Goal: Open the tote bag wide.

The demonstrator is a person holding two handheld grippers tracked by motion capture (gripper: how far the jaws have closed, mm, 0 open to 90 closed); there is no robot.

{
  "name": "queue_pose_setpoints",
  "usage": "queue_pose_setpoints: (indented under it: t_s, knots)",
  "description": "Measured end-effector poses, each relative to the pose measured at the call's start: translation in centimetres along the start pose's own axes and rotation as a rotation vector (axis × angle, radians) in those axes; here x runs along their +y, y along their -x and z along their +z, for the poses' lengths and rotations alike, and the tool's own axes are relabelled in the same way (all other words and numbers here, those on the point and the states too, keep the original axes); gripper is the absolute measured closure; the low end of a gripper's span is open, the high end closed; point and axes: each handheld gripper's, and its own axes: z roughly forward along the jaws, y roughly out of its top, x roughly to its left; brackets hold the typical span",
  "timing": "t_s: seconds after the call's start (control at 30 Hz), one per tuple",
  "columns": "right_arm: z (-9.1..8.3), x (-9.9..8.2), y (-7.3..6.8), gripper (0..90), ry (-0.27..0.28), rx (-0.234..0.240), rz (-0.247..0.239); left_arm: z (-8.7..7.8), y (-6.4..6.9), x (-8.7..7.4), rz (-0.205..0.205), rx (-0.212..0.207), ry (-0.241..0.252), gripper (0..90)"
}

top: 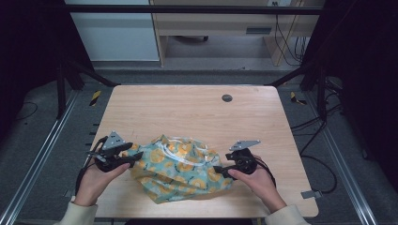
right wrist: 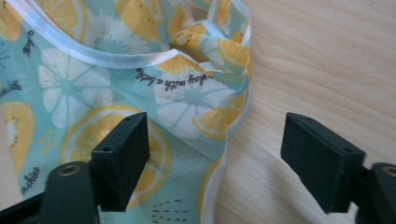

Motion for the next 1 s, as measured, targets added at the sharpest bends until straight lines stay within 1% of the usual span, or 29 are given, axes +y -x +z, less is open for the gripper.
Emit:
queue_pose_setpoints:
  t_s: [0.03, 0.07, 0.1, 0.13, 0.17, 0.2, 0.23, 0.27, 0.3, 0.33, 0.37, 0.4, 0.43, 0.47, 0.5, 0.53, 0.57, 0.6, 0.63, 0.67, 0.7, 0.77, 0.83, 0.87, 0.9, 0.93, 1.0]
  knots:
    - [0.2, 0.1, -0.1, 32.7, 0.004, 0.015, -0.015, 0.2, 0.3, 0.0, 0.009, -0.009, -0.005, 49.7]
    - [0.2, 0.1, -0.1, 32.7, 0.004, 0.015, -0.015, 0.2, 0.3, 0.0, 0.009, -0.009, -0.005, 52.0]
    - [0.3, 0.3, -0.5, 37.8, 0.007, 0.046, -0.017, 0.5, 0.6, 0.0, 0.022, -0.020, -0.014, 54.0]
    - [0.3, 0.3, -0.5, 37.8, 0.007, 0.046, -0.017, 0.5, 0.6, 0.0, 0.022, -0.020, -0.014, 56.3]
    - [0.4, 0.4, -0.6, 44.4, 0.011, 0.049, -0.034, 0.6, 0.7, 0.1, 0.029, -0.021, -0.021, 56.3]
    - [0.4, 0.5, -0.7, 50.7, 0.010, 0.060, -0.051, 0.7, 0.9, 0.1, 0.035, -0.022, -0.026, 58.2]
    - [0.5, 0.7, -0.9, 60.8, 0.020, 0.062, -0.071, 0.9, 1.0, 0.1, 0.037, -0.024, -0.030, 64.0]
    - [0.5, 0.7, -0.9, 60.8, 0.020, 0.062, -0.071, 1.0, 1.0, 0.1, 0.039, -0.024, -0.034, 64.0]
    - [0.5, 0.8, -1.0, 71.2, 0.027, 0.062, -0.092, 1.2, 1.1, 0.1, 0.040, -0.024, -0.035, 71.0]
    - [0.5, 0.8, -1.0, 71.2, 0.027, 0.062, -0.092, 1.3, 1.2, 0.1, 0.046, -0.029, -0.038, 71.0]
    - [0.5, 0.9, -1.2, 78.3, 0.037, 0.065, -0.103, 1.4, 1.3, 0.1, 0.052, -0.029, -0.037, 78.8]
    - [0.5, 0.9, -1.2, 78.3, 0.037, 0.065, -0.103, 1.4, 1.4, 0.2, 0.058, -0.029, -0.033, 78.8]
    - [0.3, 0.9, -1.4, 84.2, 0.052, 0.060, -0.113, 1.5, 1.7, 0.3, 0.070, -0.021, -0.020, 85.8]
    - [0.3, 0.9, -1.4, 84.2, 0.052, 0.060, -0.113, 1.5, 1.7, 0.3, 0.070, -0.021, -0.020, 87.8]
    - [0.0, 1.0, -1.4, 87.4, 0.072, 0.053, -0.129, 1.4, 1.9, 0.5, 0.078, -0.015, -0.014, 88.7]
    - [0.0, 1.0, -1.4, 87.4, 0.072, 0.053, -0.129, 1.4, 1.9, 0.5, 0.078, -0.015, -0.014, 89.1]
    - [-0.4, 1.1, -1.5, 89.6, 0.096, 0.038, -0.135, 1.2, 2.1, 0.5, 0.082, -0.005, -0.008, 89.4]
    - [-0.4, 1.1, -1.5, 89.6, 0.096, 0.038, -0.135, 1.2, 2.1, 0.5, 0.082, -0.005, -0.008, 89.6]
    - [-0.9, 1.2, -1.6, 90.0, 0.120, 0.026, -0.135, 0.8, 2.1, 0.5, 0.084, 0.007, 0.013, 89.7]
    - [-0.9, 1.2, -1.6, 90.0, 0.120, 0.026, -0.135, 0.8, 2.1, 0.5, 0.084, 0.007, 0.013, 89.8]
    - [-1.2, 1.2, -1.6, 90.0, 0.134, 0.011, -0.137, 0.5, 2.1, 0.5, 0.085, 0.012, 0.024, 89.8]
    - [-1.8, 1.3, -2.0, 90.0, 0.160, -0.014, -0.145, -0.3, 2.2, 0.5, 0.080, 0.024, 0.057, 89.9]
    - [-2.6, 1.3, -2.4, 90.0, 0.196, -0.039, -0.153, -1.3, 2.2, 0.5, 0.069, 0.042, 0.097, 89.9]
    - [-3.1, 1.2, -2.7, 90.0, 0.215, -0.049, -0.159, -1.9, 2.2, 0.5, 0.070, 0.052, 0.117, 89.9]
    - [-4.2, 1.1, -3.3, 90.0, 0.264, -0.065, -0.167, -2.4, 2.3, 0.5, 0.059, 0.061, 0.152, 90.0]
    - [-4.2, 1.1, -3.3, 90.0, 0.264, -0.065, -0.167, -3.0, 2.3, 0.5, 0.060, 0.071, 0.170, 90.0]
    - [-5.4, 0.8, -3.8, 90.0, 0.307, -0.080, -0.174, -4.1, 2.4, 0.3, 0.049, 0.092, 0.213, 90.0]
